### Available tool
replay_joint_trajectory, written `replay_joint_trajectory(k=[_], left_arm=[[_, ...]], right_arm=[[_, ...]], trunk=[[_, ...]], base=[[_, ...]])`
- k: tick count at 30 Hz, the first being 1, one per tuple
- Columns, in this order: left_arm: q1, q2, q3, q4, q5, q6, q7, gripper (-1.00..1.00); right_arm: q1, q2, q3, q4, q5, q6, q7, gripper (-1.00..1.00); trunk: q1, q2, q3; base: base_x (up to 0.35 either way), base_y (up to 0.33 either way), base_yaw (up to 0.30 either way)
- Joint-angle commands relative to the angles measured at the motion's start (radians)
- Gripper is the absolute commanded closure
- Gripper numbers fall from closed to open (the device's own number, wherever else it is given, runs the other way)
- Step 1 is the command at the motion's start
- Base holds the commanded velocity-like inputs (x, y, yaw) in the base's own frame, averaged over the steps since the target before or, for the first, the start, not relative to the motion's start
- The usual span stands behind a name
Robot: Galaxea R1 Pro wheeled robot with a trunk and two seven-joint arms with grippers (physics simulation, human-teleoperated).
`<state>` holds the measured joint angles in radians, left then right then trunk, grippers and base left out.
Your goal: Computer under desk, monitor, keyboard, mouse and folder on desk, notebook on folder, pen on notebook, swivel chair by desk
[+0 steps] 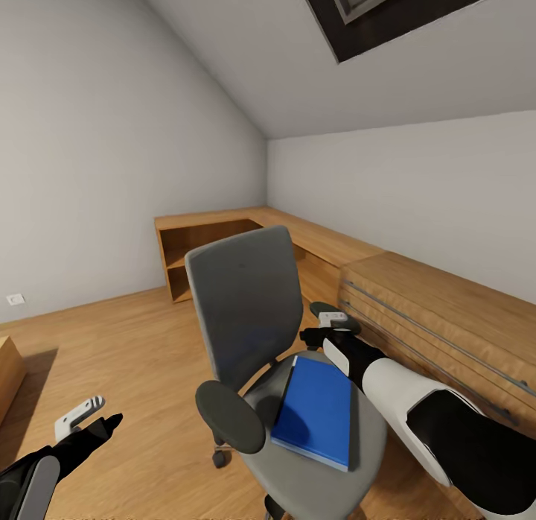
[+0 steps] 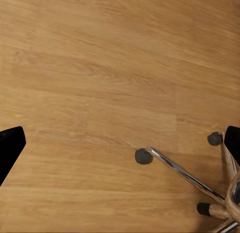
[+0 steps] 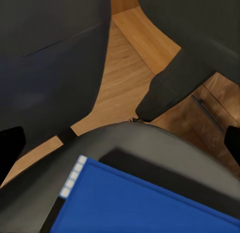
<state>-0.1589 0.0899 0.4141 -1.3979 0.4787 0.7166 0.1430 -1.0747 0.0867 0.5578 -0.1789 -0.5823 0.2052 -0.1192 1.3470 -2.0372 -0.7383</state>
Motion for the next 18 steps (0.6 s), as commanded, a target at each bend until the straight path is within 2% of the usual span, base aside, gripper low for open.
replay_joint_trajectory(k=[1,18], left_arm=[[-0.001,0.000,0.000,-0.001,0.011,0.004,0.008,-1.00],[-0.001,0.001,0.000,-0.001,0.011,0.004,0.009,-1.00]], right_arm=[[-0.001,0.000,0.008,-0.002,-0.008,0.005,-0.007,-1.00],[-0.001,-0.001,0.009,-0.003,-0.008,0.006,-0.007,-1.00]], trunk=[[0.000,-0.001,-0.003],[0.000,-0.001,-0.028]], base=[[0.000,0.000,0.000],[0.000,0.000,0.000]])
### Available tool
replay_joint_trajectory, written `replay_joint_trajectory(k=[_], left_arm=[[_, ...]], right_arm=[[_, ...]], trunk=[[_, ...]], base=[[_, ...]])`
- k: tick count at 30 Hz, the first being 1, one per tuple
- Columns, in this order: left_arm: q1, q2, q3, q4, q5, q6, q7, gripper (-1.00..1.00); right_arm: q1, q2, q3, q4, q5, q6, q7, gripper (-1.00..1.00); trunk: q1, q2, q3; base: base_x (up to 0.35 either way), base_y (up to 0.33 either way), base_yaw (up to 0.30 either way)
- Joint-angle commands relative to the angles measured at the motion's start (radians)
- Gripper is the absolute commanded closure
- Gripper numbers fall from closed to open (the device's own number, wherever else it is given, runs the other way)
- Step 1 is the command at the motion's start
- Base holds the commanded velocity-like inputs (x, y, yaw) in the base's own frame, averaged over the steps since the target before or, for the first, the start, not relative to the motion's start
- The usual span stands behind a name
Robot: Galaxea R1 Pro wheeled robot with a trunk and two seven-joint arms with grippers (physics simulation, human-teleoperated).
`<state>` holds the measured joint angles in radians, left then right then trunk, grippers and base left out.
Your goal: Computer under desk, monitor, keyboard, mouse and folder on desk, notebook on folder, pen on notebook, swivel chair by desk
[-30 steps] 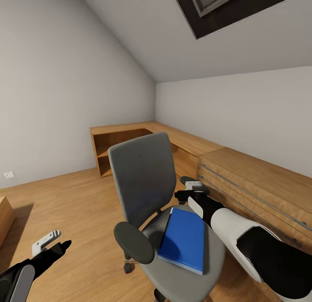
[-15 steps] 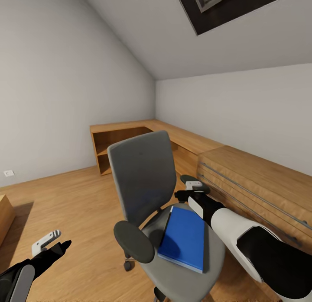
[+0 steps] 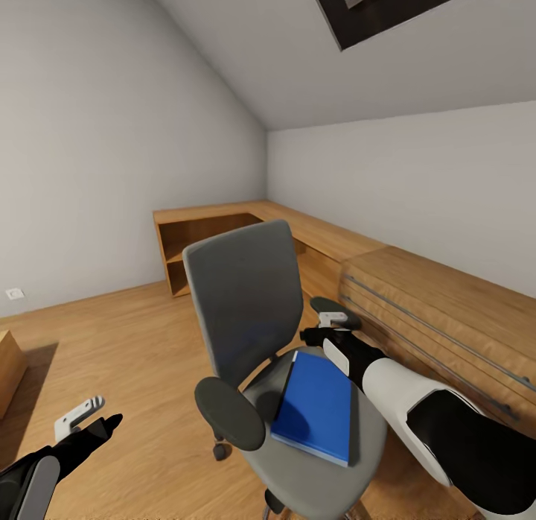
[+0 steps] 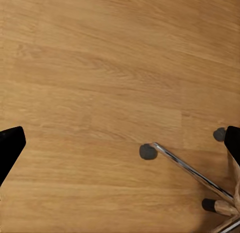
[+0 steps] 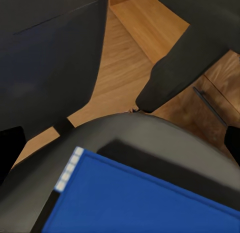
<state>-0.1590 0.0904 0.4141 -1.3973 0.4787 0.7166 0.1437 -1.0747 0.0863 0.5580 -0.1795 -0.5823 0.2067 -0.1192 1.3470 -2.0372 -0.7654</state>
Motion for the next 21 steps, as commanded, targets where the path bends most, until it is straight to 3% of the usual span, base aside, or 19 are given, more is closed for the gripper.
replay_joint_trajectory(k=[1,21], left_arm=[[-0.001,0.000,0.000,-0.001,0.011,0.004,0.008,-1.00],[-0.001,0.000,0.000,0.000,0.011,0.004,0.008,-1.00]], right_arm=[[-0.001,0.000,0.009,-0.002,-0.008,0.005,-0.007,-1.00],[-0.001,0.000,0.009,-0.002,-0.008,0.005,-0.007,-1.00]], trunk=[[0.000,-0.001,-0.003],[0.000,-0.001,-0.033]], base=[[0.000,0.000,0.000],[0.000,0.000,0.000]])
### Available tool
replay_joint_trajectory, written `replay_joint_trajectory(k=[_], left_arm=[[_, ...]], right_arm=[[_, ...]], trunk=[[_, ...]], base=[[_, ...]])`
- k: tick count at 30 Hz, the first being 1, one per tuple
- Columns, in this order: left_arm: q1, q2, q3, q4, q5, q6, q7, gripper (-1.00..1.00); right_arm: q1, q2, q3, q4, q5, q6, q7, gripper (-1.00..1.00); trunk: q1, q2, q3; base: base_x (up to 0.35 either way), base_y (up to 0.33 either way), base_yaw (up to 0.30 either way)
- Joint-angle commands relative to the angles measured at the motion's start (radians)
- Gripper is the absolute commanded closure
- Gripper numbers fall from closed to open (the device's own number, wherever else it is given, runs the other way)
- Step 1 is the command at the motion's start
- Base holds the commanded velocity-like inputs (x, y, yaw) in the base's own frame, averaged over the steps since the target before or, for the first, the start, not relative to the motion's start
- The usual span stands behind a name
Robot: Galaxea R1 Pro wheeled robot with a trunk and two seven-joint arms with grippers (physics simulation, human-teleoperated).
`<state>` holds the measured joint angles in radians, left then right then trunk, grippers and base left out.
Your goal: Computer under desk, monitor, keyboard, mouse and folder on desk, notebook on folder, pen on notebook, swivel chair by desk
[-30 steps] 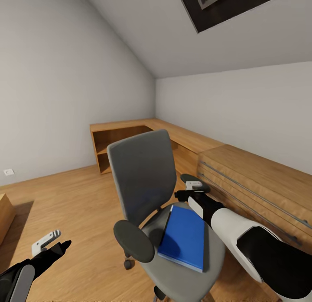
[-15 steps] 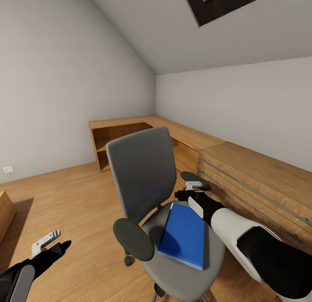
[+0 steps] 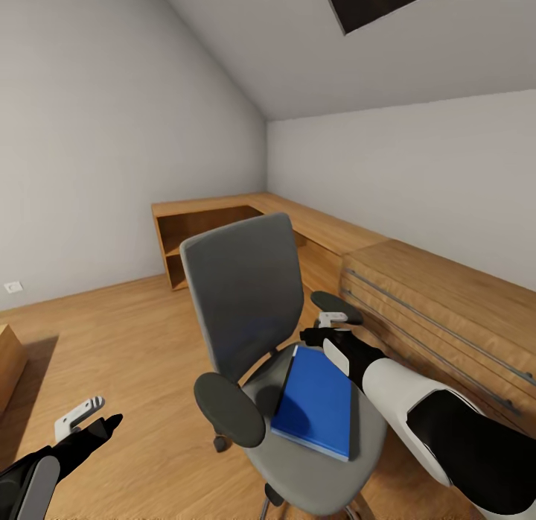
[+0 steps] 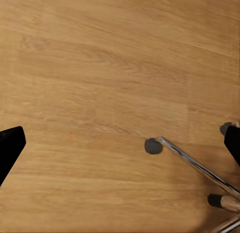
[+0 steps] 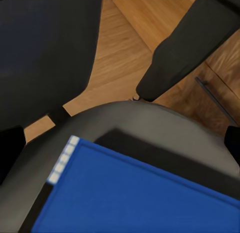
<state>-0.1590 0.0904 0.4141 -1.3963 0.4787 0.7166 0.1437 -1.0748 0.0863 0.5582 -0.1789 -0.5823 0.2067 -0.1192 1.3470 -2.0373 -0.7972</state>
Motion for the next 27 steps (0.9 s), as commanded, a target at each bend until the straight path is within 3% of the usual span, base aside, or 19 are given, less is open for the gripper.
replay_joint_trajectory(k=[1,20,27], left_arm=[[-0.001,0.000,0.000,-0.001,0.011,0.004,0.008,-1.00],[-0.001,0.000,0.001,-0.001,0.011,0.004,0.008,-1.00],[-0.001,0.001,0.002,-0.001,0.011,0.004,0.008,-1.00]], right_arm=[[-0.001,0.000,0.009,-0.002,-0.008,0.005,-0.007,-1.00],[-0.001,0.000,0.009,-0.001,-0.007,0.004,-0.008,-1.00],[-0.001,0.000,0.009,-0.001,0.014,0.003,-0.008,-1.00]], trunk=[[0.000,0.000,-0.003],[0.000,0.000,-0.031],[0.000,0.000,-0.042]], base=[[0.000,0.000,0.000],[0.000,0.000,0.000],[0.000,0.000,0.000]])
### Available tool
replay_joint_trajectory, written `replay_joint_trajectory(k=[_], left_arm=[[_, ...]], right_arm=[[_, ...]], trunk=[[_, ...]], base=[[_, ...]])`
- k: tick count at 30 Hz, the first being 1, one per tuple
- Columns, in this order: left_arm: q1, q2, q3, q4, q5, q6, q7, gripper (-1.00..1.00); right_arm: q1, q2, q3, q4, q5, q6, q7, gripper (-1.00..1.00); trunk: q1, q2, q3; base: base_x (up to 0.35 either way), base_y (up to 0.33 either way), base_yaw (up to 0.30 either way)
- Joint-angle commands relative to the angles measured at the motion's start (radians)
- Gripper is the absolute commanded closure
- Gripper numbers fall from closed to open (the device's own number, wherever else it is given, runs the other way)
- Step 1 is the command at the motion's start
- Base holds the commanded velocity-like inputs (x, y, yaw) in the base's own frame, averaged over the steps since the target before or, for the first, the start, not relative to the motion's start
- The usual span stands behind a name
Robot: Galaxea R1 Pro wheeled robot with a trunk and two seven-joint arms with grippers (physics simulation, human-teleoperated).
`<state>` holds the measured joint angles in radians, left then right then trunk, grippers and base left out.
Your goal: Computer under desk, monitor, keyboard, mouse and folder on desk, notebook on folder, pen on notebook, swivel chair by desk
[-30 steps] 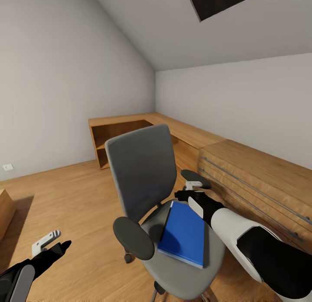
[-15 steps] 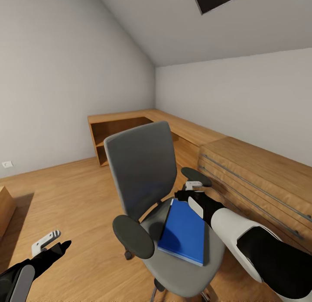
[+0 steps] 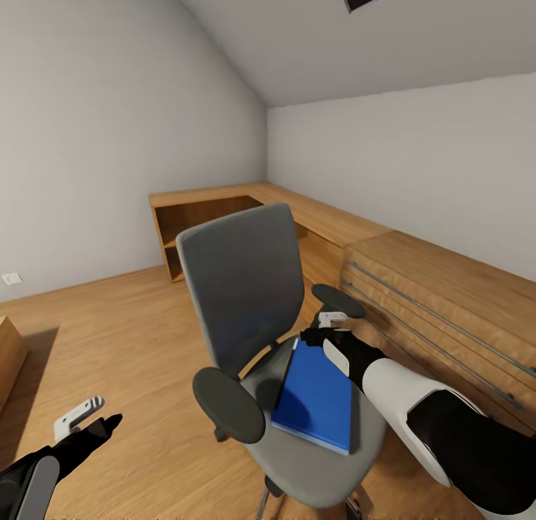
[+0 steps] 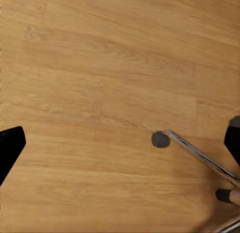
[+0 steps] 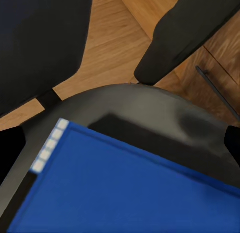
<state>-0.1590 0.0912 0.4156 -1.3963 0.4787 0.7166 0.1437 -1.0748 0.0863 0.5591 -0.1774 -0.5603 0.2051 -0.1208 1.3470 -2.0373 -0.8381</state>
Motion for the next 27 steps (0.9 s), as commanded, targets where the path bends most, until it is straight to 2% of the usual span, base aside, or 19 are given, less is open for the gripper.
replay_joint_trajectory(k=[1,20,27], left_arm=[[-0.001,0.000,0.000,-0.001,0.011,0.004,0.008,-1.00],[-0.001,0.001,0.000,-0.001,0.011,0.004,0.009,-1.00],[-0.001,0.001,0.000,0.010,0.011,0.003,0.010,-1.00]], right_arm=[[-0.001,0.000,0.008,-0.002,-0.005,0.005,-0.007,-1.00],[-0.001,0.005,0.016,-0.001,0.005,0.005,-0.004,-1.00],[0.002,0.007,0.018,-0.001,0.021,0.005,-0.003,-1.00]], trunk=[[0.000,0.000,-0.003],[0.000,0.000,-0.031],[0.000,0.000,-0.042]], base=[[0.000,0.000,0.000],[0.000,0.000,0.000],[0.000,0.000,0.000]])
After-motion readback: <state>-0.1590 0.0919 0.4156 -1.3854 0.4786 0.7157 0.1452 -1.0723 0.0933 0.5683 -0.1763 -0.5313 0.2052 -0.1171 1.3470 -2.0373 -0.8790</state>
